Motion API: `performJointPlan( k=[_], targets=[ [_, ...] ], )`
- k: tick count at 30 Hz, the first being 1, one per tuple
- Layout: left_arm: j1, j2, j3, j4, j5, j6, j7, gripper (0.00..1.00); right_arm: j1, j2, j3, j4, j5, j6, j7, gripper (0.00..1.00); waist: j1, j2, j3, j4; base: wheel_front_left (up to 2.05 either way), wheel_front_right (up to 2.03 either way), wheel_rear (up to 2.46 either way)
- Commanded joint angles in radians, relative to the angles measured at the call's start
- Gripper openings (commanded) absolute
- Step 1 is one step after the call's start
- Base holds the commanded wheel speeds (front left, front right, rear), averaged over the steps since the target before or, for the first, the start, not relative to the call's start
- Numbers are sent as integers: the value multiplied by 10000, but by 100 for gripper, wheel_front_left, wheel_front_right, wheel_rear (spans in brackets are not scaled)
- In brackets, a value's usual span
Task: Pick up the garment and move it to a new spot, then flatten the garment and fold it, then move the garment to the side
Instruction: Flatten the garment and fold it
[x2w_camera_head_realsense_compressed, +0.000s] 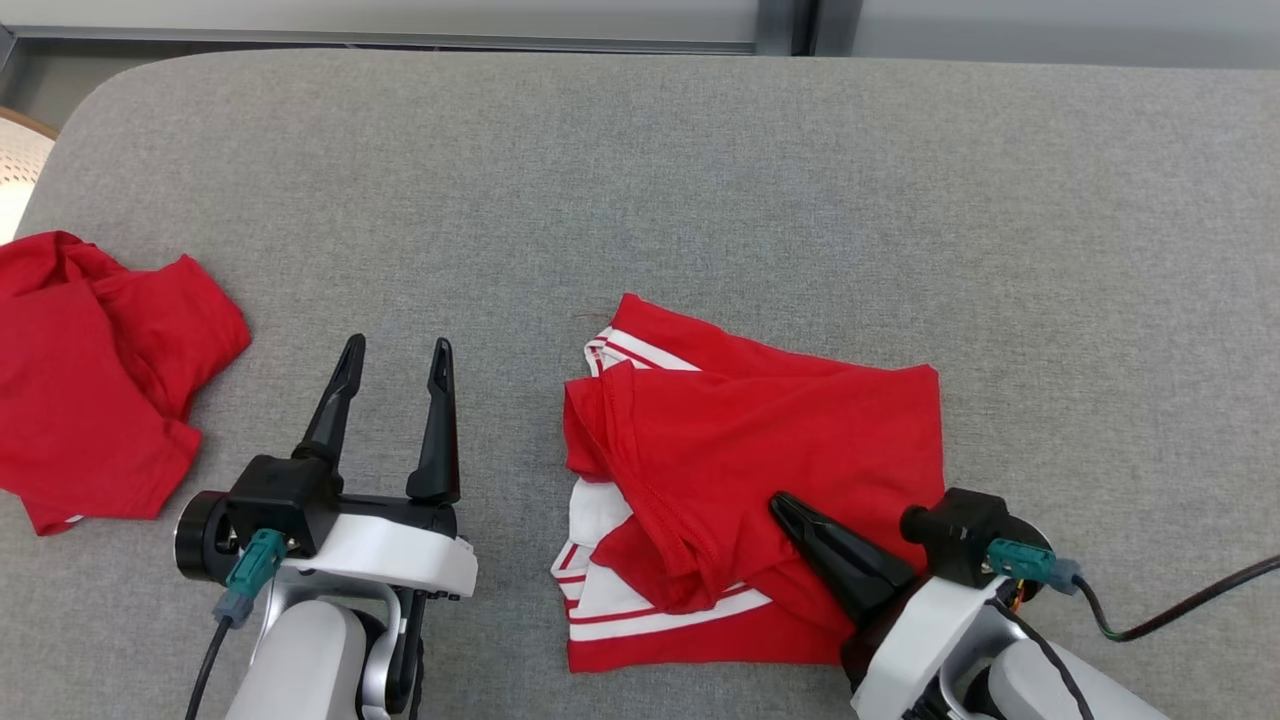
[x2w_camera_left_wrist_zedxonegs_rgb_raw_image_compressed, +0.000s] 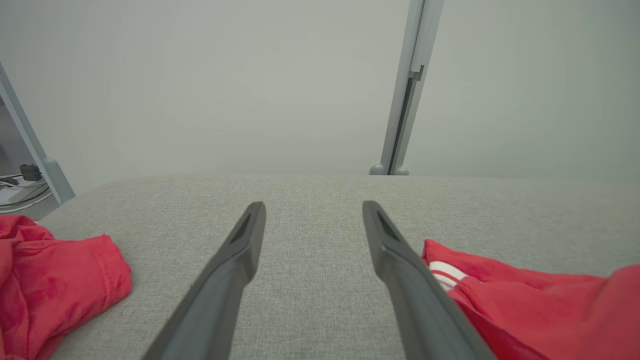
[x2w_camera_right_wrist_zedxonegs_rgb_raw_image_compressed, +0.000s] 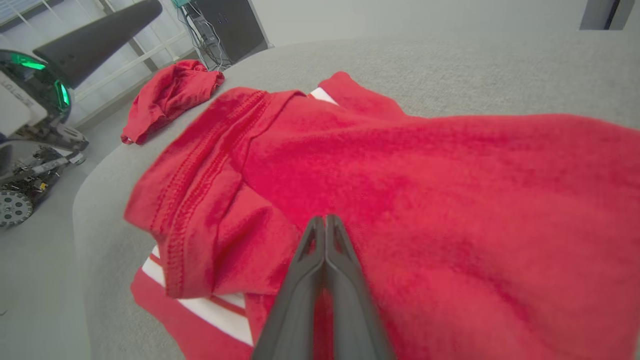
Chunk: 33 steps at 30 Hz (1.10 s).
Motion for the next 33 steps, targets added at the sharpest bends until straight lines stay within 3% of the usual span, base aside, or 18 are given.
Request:
performJointPlan(
  k=[1,13,18,21,26,27,28,29,33],
  targets=[
    [-117,1,15,-9,-73,18,-51,100,-188,-167,250,57,170,-2,-96,0,0,0,26,-4,0,0,0],
    [-200,-64,40,-87,-24,-45,-58,100,-1042,-635,2793,-125,1504,-2,217,0,0,0,162,-13,0,0,0],
    [-183,-81,95,-124,-40,-26,-59,100,-1575,-696,3477,-125,1422,-2,412,0,0,0,242,-50,0,0,0],
    [-79,-83,148,-79,-59,-47,-59,100,-1767,-729,3300,-189,1289,-2,53,0,0,0,207,-157,0,0,0],
    [166,-41,265,-70,-39,-65,-60,100,-1230,-752,1775,-131,1220,-2,-758,0,0,0,-39,-323,0,0,0],
    [218,-30,312,-91,-35,-54,-58,100,-1006,-740,1188,-69,1157,-4,-926,38,0,0,-118,-371,0,0,0],
    [243,-16,356,-127,-18,-36,-60,100,-775,-689,587,-54,1135,-2,-1084,92,0,0,-197,-420,0,0,0],
    [300,1,395,-169,-1,-18,-60,100,-560,-606,-54,-53,1015,-2,-1255,100,0,0,-275,-484,0,0,0],
    [544,90,538,-277,11,-9,-59,100,521,-300,-2815,-88,365,-2,-1594,100,0,0,-592,-721,0,0,0]
  ],
)
